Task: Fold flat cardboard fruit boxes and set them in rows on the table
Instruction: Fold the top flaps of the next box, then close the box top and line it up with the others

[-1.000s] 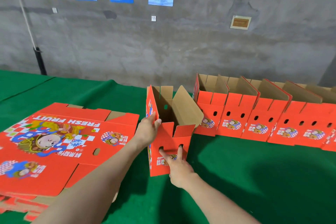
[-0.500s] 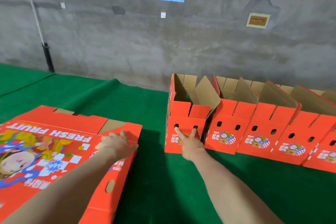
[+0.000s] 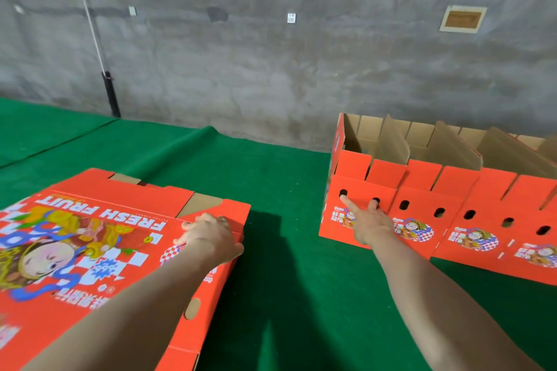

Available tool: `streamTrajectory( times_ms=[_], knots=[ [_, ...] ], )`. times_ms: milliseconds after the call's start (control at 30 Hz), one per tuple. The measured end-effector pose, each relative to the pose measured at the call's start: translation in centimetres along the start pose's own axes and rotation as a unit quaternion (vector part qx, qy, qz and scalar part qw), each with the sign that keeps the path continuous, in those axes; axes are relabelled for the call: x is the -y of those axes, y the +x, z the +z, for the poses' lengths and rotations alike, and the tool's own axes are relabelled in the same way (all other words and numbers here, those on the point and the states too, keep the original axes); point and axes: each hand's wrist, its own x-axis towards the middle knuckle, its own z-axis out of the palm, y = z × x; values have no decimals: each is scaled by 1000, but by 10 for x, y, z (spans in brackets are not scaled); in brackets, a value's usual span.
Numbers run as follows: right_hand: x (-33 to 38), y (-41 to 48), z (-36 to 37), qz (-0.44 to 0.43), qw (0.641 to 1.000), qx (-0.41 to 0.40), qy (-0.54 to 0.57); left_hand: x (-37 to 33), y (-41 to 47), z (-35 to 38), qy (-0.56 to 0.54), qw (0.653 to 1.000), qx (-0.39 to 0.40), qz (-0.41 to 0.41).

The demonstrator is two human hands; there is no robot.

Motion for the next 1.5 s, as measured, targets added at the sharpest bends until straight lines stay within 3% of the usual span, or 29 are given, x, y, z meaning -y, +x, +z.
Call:
streamTrajectory(
  times_ms=[200,400,500,600,700,800,867,1000,1067,1133,1267,1367,1500],
  knots=[
    [-26,3,4,29,999,16,-2,-3,-2,7,-9,1000,-8,-11],
    [-13,-11,0,53,993,54,95,-3,0,11,-1,1000,-11,-8],
    [13,-25,-2,84,979,8,184,0,-2,10,-10,1000,-4,1],
    [73,-62,0,5,953,-44,298,10,-8,7,-67,997,1,27],
    [145,-111,10,-89,888,72,446,35,-15,11,-160,981,-79,79],
    [189,-156,14,-43,759,240,604,72,-32,31,-157,971,-174,51],
    [202,-175,16,-15,716,275,642,90,-51,53,-141,979,-143,19],
    [195,-198,11,69,664,188,721,88,-94,79,-135,981,-110,91],
    [176,-202,4,144,628,159,749,81,-112,74,-169,971,-107,131],
    [152,-205,-4,182,618,131,754,76,-129,64,-228,950,-126,172],
    [91,-228,-28,175,566,58,804,74,-159,34,-336,891,-222,209],
    [31,-251,-47,130,527,-23,840,79,-170,9,-393,861,-270,178],
    [-54,-292,-63,94,504,-130,849,80,-178,-24,-445,823,-332,119]
  ],
)
